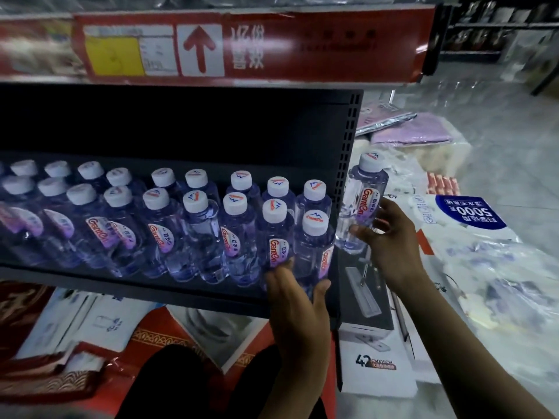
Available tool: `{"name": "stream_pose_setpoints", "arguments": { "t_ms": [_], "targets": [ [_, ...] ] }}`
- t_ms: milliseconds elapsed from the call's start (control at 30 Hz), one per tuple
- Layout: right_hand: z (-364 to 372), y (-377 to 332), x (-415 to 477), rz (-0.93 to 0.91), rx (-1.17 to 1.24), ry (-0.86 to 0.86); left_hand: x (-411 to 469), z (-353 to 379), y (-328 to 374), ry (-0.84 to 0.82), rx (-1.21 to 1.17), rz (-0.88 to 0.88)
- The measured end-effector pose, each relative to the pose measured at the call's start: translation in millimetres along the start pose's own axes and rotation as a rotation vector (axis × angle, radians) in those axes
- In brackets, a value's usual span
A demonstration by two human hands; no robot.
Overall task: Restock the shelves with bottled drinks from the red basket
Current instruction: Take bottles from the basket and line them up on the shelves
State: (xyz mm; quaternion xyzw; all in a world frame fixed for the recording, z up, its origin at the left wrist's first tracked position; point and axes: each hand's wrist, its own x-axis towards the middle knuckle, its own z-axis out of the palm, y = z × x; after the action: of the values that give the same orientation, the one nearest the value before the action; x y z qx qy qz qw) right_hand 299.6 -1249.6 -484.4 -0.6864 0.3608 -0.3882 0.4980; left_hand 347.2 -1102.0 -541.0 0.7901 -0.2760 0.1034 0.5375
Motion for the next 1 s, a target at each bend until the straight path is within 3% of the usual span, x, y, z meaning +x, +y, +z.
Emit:
{"name": "stream_pose_setpoints", "arguments": {
  "t_ms": [167,400,600,733,1000],
  "targets": [
    [13,9,22,0.053,0.081,-0.013,1,7,-9,0.065,0.078,0.105],
    [28,24,38,0.084,0.072,-0.123,3,8,-16,0.014,0.092,0.333],
    [35,24,44,0.021,0.026,-0.268,7,11,-16,-0.048,0.074,0.309],
    [38,18,49,0.111,0.115,-0.384,6,11,-18,-0.068,0.062,0.315],
    [39,12,62,0.149,0.015,-0.639,6,9,-16,-0.124,0.046,0.3]
  ]
}}
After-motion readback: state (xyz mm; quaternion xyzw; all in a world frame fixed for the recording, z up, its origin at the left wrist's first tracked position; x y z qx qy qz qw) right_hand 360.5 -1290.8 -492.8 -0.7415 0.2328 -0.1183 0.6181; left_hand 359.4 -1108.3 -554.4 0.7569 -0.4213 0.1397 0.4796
